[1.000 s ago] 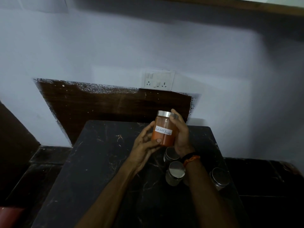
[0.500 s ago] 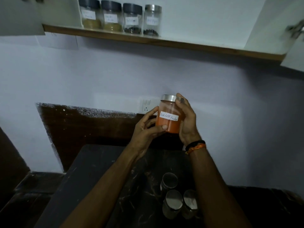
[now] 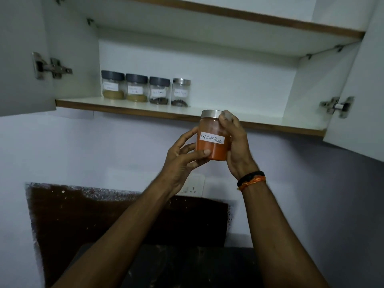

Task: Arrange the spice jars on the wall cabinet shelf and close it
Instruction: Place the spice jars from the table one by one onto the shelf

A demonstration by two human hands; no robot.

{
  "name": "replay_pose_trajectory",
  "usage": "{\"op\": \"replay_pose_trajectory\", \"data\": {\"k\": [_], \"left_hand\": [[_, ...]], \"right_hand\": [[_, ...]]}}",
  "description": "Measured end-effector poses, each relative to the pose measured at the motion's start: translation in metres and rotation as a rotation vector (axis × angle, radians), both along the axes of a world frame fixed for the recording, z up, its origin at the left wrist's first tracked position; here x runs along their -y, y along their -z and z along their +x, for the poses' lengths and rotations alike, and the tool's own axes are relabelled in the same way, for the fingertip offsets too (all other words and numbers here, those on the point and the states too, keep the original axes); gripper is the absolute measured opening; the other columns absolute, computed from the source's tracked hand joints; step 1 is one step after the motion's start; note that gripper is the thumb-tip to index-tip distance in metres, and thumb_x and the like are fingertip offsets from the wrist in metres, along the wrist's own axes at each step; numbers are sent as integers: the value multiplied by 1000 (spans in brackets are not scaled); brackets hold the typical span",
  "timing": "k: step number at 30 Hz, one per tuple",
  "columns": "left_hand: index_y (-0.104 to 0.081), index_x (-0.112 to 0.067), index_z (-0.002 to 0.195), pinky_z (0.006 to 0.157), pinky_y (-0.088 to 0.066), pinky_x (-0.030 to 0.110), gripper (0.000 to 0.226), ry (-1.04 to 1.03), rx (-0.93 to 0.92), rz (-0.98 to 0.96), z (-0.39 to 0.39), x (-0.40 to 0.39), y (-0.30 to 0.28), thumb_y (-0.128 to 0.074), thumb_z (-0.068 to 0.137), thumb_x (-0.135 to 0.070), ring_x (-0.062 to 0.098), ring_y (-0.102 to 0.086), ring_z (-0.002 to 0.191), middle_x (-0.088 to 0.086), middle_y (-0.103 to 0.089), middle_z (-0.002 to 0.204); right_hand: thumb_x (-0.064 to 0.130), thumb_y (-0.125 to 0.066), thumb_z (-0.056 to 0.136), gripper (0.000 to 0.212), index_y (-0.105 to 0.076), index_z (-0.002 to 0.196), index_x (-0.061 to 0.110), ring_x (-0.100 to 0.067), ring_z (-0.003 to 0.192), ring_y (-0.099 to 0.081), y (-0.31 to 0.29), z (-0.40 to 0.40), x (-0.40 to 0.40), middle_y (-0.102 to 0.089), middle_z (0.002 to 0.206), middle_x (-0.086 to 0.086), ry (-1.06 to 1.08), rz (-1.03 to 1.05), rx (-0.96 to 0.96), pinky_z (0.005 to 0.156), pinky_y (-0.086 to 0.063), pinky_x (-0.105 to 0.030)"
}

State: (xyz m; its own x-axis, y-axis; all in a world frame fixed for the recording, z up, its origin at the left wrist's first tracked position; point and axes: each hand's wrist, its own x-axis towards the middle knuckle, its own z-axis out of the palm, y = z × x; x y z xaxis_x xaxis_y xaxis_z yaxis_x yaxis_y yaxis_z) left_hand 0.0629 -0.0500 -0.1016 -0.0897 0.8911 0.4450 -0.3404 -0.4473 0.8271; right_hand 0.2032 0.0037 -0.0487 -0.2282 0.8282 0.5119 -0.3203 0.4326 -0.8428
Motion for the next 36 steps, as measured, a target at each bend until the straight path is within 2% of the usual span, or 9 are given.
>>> {"op": "replay_pose_trajectory", "data": {"k": [6,9,13,17,20,22,27,32,36], "left_hand": [[-56,-29,138,96,-56,52,73,0,-47,38,-4,-13,-27,-82,73,-8,34,-62,121,18,-62,131],[-55,-32,137,92,-59,45,71,-60,-196,74,-12,-22,-38,-84,76,-11,25,-62,121,7,-64,131],[-53,-34,139,88,-58,25,63,-321,-705,223,-32,-34,-64,-77,83,-44,4,-65,109,-10,-67,122],[-54,-19,141,97,-51,30,61,-678,-1283,457,-57,-60,-91,-50,95,-59,10,-59,118,1,-64,131],[-39,-21,152,108,-43,40,66,-626,-1756,284,-70,-88,-109,-36,99,-61,21,-48,135,3,-49,150],[-25,-27,157,115,-35,41,69,-493,-1901,114,-77,-108,-119,-34,99,-63,21,-39,144,0,-36,160],[-21,-34,158,115,-30,39,72,-329,-1904,113,-85,-135,-133,-37,96,-67,20,-36,145,-2,-36,160],[-25,-38,156,108,-33,35,68,-346,-1892,174,-88,-141,-130,-37,96,-67,21,-42,139,0,-42,155],[-21,-39,156,114,-32,41,69,-366,-1920,154,-87,-140,-130,-35,95,-69,22,-39,143,-1,-37,159]], "right_hand": [[43,-75,83,63,-50,139,25,-28,112,-69,-24,0,-16,-66,129,-7,0,20,9,86,-61,-47],[33,-80,82,66,-49,140,28,-28,111,-70,-36,3,-28,-64,130,-8,0,29,3,87,-61,-45],[31,-80,76,69,-51,138,25,-30,111,-68,-54,6,-42,-61,130,-9,32,50,-10,87,-61,-47],[28,-78,77,64,-53,135,20,-30,112,-67,-70,7,-60,-61,129,-9,66,57,-48,83,-62,-44],[25,-79,79,58,-56,132,22,-28,108,-69,-81,5,-75,-64,125,-7,67,50,-43,75,-62,-40],[22,-77,83,51,-57,130,21,-29,107,-70,-90,2,-85,-65,124,-8,70,57,-42,73,-62,-39],[21,-77,82,52,-59,131,19,-28,104,-71,-109,-7,-117,-65,126,-10,64,142,-13,79,-62,-41],[19,-76,85,49,-58,130,18,-28,105,-70,-123,-25,-158,-64,126,-9,79,154,53,76,-62,-36],[18,-78,82,51,-58,128,15,-30,106,-69,-125,-47,-191,-65,126,-13,55,118,123,79,-61,-39]]}}
